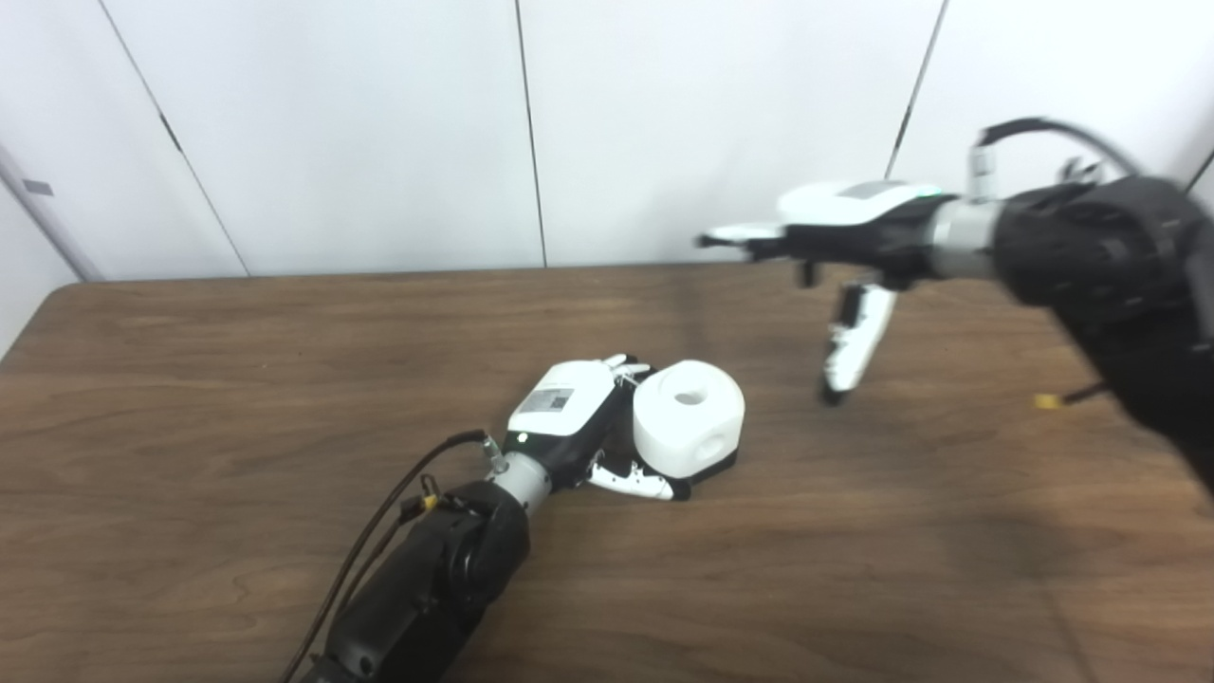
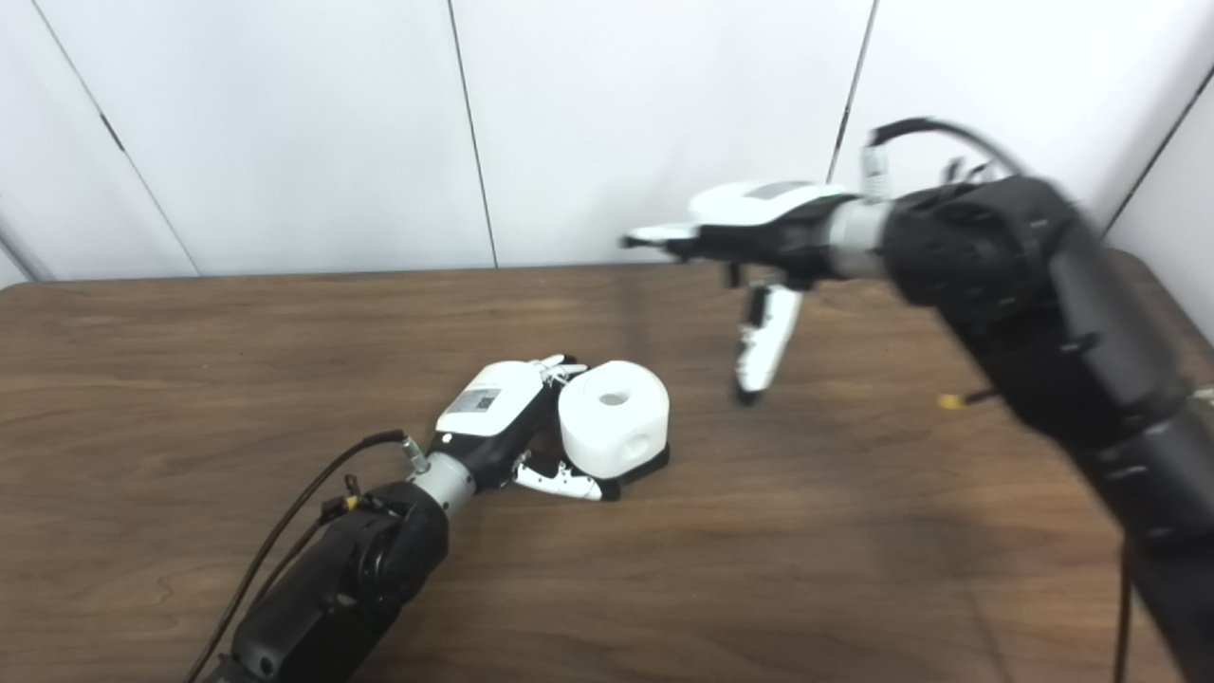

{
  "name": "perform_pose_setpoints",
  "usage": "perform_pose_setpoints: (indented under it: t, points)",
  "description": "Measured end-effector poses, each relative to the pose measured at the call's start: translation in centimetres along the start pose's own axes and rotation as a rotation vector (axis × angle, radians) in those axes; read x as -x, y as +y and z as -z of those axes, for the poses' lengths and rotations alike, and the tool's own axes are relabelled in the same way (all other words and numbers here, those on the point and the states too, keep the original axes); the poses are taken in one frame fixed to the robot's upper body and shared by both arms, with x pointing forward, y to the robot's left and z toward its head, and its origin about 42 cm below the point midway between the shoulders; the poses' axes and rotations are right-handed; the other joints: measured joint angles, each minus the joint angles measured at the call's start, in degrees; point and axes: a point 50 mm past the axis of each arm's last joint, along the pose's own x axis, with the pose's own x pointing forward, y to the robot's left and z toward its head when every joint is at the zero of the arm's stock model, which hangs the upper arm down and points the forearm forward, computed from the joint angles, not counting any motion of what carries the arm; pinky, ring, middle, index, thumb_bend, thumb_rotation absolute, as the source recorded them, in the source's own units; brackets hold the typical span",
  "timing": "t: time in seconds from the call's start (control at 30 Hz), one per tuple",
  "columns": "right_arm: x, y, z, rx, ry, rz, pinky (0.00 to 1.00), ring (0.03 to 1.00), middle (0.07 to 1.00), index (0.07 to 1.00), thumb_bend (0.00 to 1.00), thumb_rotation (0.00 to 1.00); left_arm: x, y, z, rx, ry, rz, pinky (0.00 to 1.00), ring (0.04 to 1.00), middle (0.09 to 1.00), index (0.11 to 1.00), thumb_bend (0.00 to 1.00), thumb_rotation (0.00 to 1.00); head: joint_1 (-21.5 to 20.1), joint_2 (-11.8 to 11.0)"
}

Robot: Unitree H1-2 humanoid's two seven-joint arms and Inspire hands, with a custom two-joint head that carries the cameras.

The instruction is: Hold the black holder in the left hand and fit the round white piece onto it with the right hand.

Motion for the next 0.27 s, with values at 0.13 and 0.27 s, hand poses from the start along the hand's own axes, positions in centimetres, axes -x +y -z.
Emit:
perform_pose_setpoints:
  t: [0.13, 0.27]
  points:
    - [0.7, 1.7, 2.4, -0.120, 0.039, 0.237, 0.49, 0.597, 0.670, 0.682, 0.77, 0.14, 0.1, 0.1, 0.2, 0.002, 0.003, -0.001, 0.93, 0.931, 0.870, 0.481, 0.52, 0.06, 0.0, -0.1]
    - [-0.9, 6.1, 2.6, -0.318, 0.038, 0.360, 0.50, 0.619, 0.697, 0.736, 0.77, 0.20, 0.1, 0.1, 0.3, 0.004, -0.007, 0.002, 0.89, 0.905, 0.870, 0.484, 0.52, 0.06, 0.4, -0.1]
